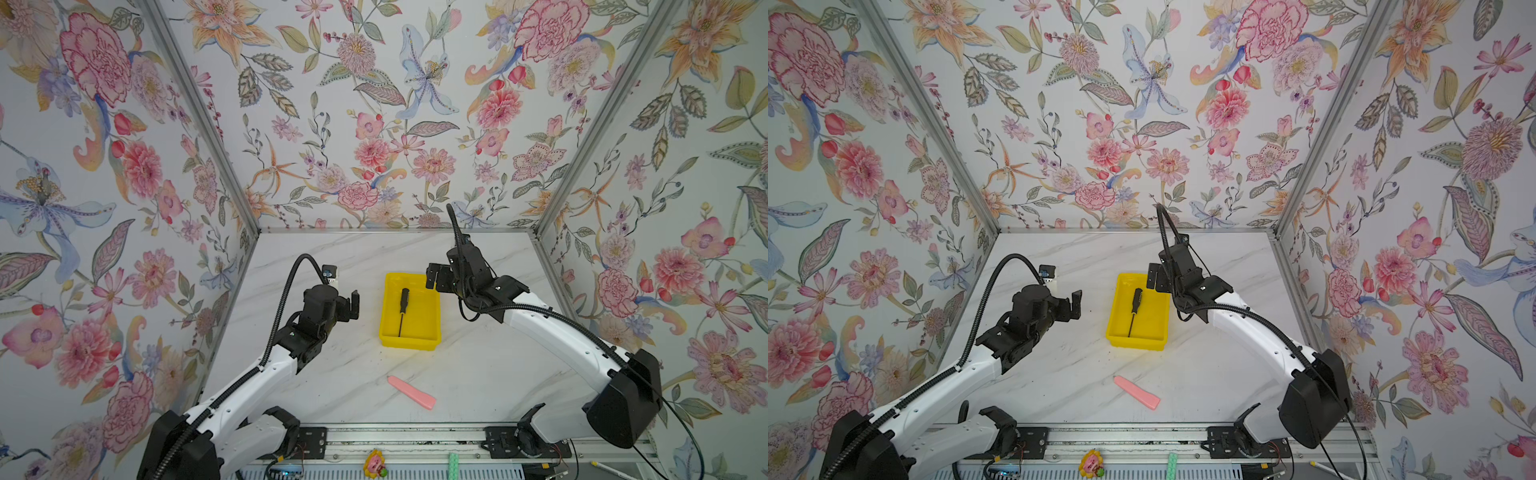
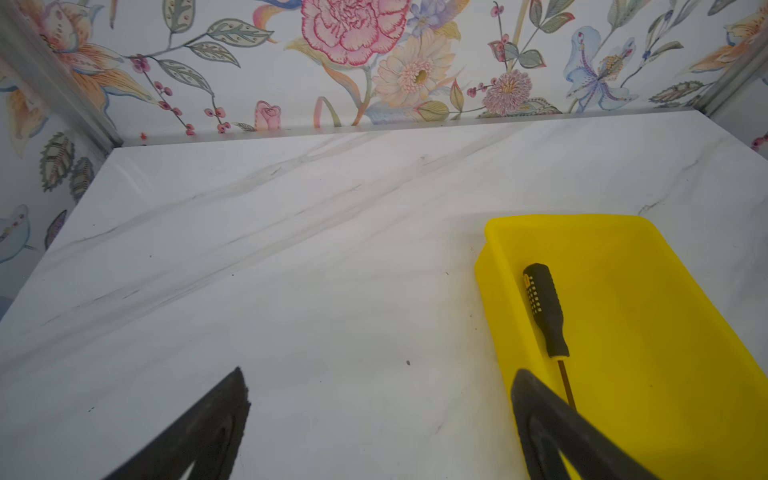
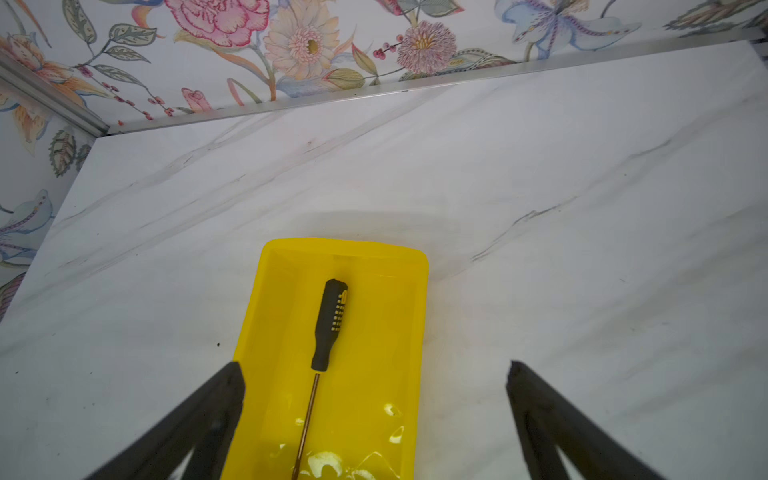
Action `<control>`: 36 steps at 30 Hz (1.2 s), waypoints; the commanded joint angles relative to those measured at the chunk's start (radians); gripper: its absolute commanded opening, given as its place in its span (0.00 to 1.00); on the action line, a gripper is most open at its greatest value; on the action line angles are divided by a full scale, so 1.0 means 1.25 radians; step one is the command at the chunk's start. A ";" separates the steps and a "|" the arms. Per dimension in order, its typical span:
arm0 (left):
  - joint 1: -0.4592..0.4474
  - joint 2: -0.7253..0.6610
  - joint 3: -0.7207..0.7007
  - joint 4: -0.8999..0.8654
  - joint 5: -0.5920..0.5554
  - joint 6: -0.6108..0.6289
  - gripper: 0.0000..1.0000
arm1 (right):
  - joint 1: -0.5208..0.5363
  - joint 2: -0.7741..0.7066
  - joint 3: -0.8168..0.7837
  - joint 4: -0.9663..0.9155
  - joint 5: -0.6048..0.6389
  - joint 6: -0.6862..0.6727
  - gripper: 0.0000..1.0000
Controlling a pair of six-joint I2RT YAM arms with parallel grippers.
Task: Put the screwdriver in the bin
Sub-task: Reset both arms
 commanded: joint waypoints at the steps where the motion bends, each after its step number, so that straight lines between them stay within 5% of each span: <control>1: 0.043 -0.001 -0.022 0.007 -0.099 -0.001 0.99 | -0.099 -0.113 -0.111 0.069 0.010 -0.036 0.99; 7: 0.078 0.025 -0.090 0.149 -0.247 0.120 0.99 | -0.353 -0.248 -0.296 0.158 -0.015 -0.060 0.99; 14: 0.201 0.032 -0.278 0.522 -0.184 0.261 0.99 | -0.588 -0.293 -0.595 0.658 -0.202 -0.080 0.99; 21: 0.236 0.089 -0.340 0.656 -0.217 0.303 0.99 | -0.604 -0.143 -0.563 0.682 -0.284 -0.283 0.99; 36: 0.263 0.172 -0.361 0.786 -0.213 0.303 0.99 | -0.604 -0.029 -0.594 0.825 -0.344 -0.320 0.99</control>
